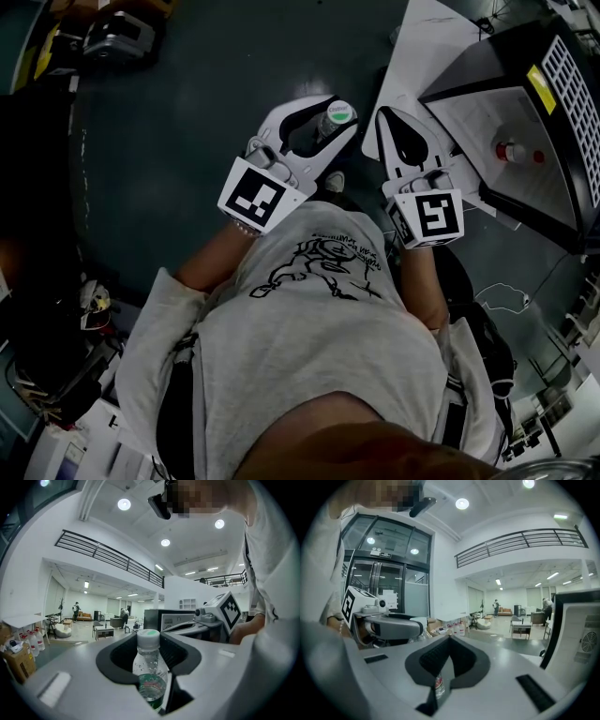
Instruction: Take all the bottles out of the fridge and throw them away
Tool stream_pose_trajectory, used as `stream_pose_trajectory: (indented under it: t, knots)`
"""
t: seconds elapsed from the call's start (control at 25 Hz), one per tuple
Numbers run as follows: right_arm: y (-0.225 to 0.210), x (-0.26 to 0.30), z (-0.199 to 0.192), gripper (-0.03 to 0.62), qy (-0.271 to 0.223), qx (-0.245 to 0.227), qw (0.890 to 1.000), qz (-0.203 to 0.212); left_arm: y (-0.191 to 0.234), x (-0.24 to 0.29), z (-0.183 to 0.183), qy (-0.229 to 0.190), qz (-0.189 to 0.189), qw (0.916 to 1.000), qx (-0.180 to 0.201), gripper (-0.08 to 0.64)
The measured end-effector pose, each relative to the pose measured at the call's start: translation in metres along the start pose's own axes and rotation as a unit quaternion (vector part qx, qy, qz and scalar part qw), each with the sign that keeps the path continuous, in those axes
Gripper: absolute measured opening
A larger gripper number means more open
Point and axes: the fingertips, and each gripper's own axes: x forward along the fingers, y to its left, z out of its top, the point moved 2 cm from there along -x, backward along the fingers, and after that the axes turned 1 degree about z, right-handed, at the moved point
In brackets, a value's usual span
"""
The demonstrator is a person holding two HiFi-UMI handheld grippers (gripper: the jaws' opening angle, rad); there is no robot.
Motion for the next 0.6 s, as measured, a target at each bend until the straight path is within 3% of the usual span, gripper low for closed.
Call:
stream_pose_trajectory:
  t: [0.6]
  knots:
    - [-0.005,0.006,-0.045,0.009,0.035,0.023,0.999,-0.009,0.005,0.012,-0.040,0.016,-0.008,0.9997,-0.013,0.152]
